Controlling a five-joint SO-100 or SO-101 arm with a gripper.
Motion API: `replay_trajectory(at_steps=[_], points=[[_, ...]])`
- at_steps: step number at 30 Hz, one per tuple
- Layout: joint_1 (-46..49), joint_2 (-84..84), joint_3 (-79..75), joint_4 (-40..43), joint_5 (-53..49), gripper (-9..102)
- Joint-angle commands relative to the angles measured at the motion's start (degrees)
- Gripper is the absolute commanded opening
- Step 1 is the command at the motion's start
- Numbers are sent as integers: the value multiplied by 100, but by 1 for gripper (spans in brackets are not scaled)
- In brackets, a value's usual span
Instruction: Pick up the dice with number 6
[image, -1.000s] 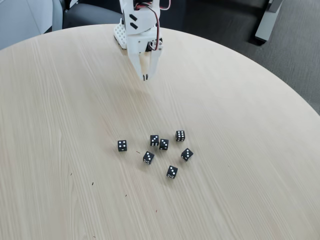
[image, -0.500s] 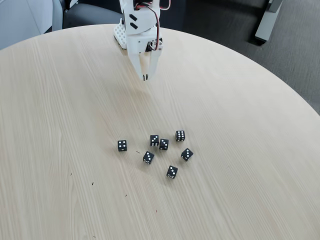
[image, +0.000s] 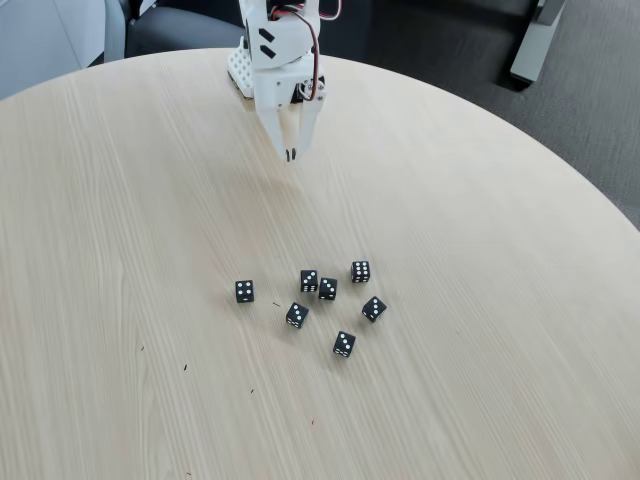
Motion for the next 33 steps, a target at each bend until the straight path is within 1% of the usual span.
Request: replay_trajectory(at_steps=[1, 19, 22, 25, 29, 33], points=[[44, 35, -9, 18, 35, 1], [-26, 18, -9, 18, 70, 0], [44, -35, -9, 0, -387, 0], [44, -114, -26, -237, -185, 0], [44, -554, -123, -791, 281, 0], [53, -1652, -1063, -1362, 958, 3]])
